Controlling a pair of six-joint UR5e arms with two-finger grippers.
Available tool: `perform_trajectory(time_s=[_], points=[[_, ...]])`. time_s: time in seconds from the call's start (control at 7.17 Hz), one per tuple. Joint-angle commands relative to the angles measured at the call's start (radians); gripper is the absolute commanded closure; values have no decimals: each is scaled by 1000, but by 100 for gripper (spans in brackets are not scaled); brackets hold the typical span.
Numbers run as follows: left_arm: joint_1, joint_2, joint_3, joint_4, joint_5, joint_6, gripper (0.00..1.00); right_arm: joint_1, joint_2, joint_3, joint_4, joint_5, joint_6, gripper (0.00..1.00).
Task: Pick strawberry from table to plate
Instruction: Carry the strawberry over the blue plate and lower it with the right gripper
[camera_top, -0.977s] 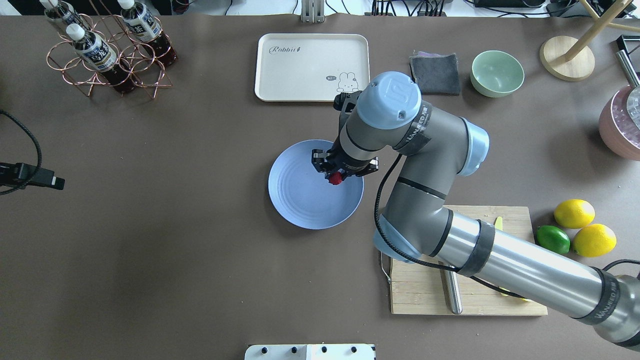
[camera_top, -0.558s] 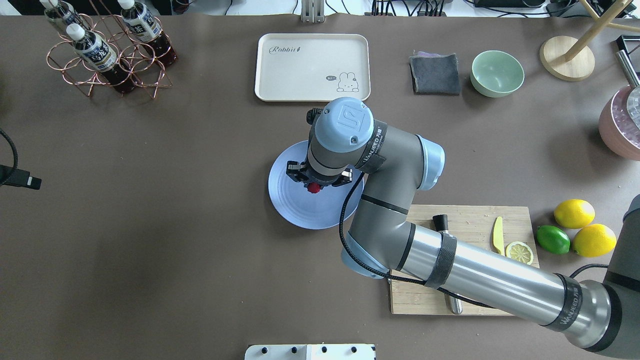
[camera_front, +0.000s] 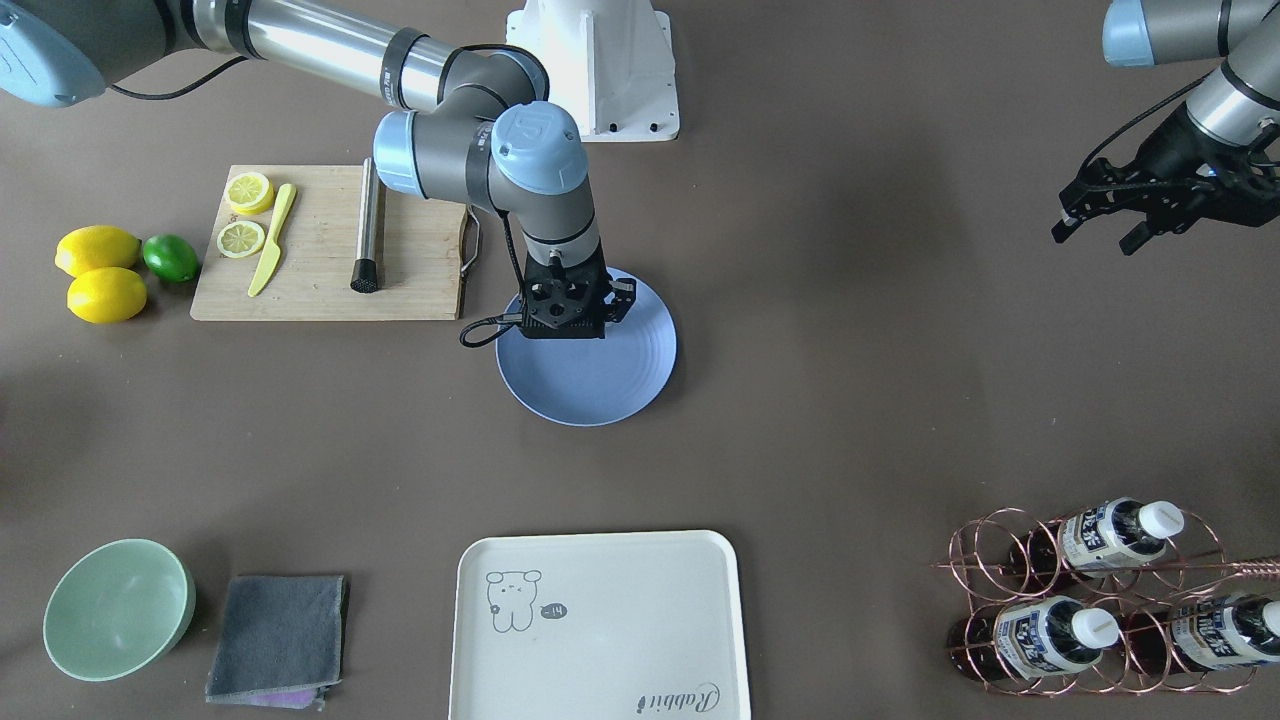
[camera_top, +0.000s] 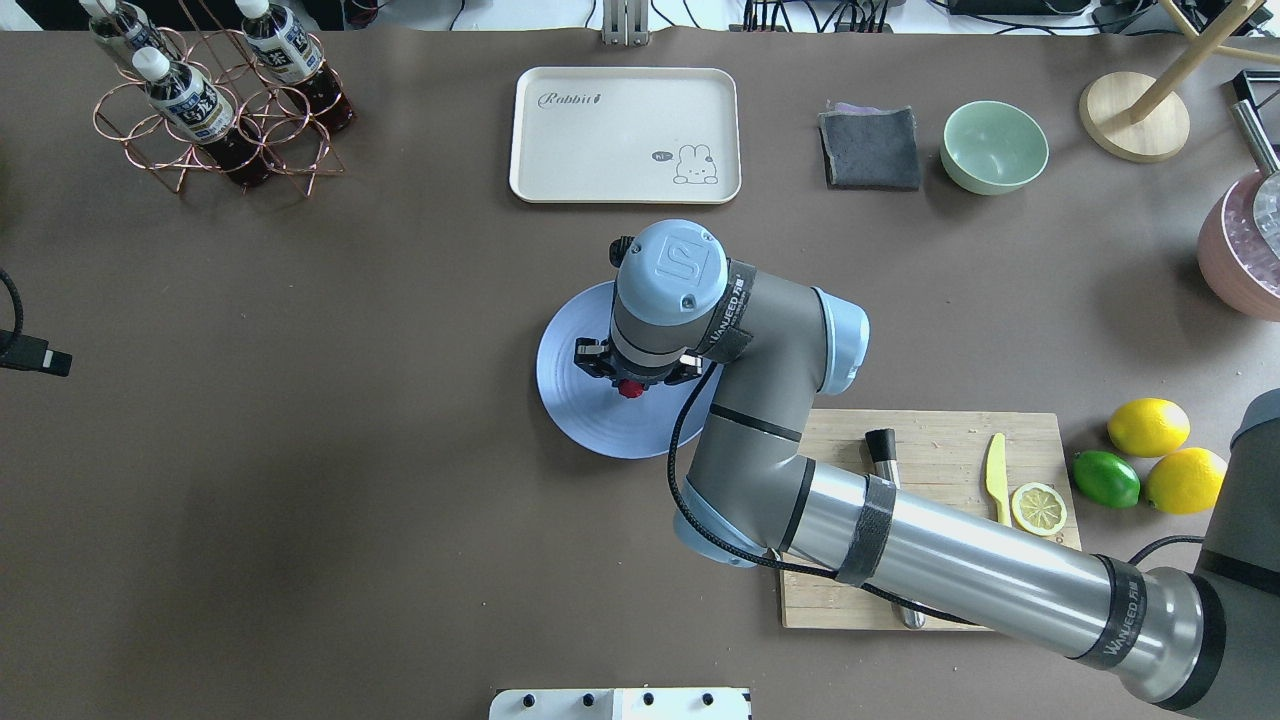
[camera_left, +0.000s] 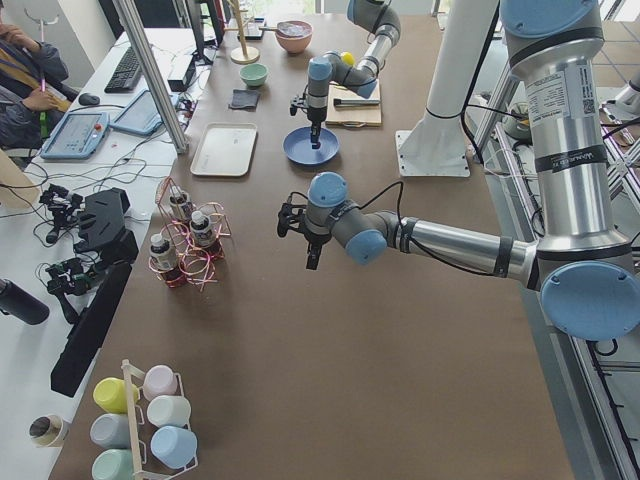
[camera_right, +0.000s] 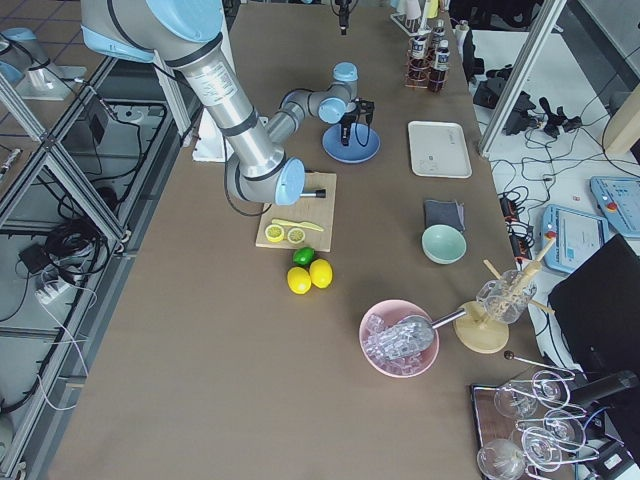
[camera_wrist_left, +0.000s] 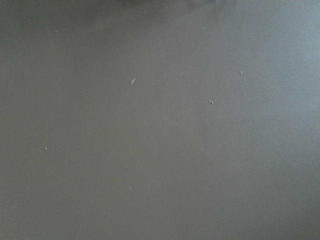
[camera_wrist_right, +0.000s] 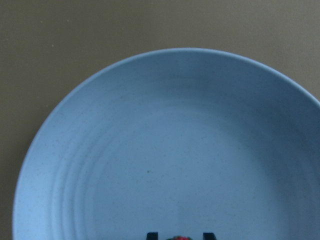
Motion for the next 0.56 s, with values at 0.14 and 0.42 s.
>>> perform_trajectory(time_s=[0.14, 0.42], points=[[-1, -4, 5, 1, -1, -1, 3, 5, -1, -5, 0, -3, -14, 30], [-1, -3, 4, 3, -1, -1, 3, 14, 1, 6, 0, 2, -18, 0]])
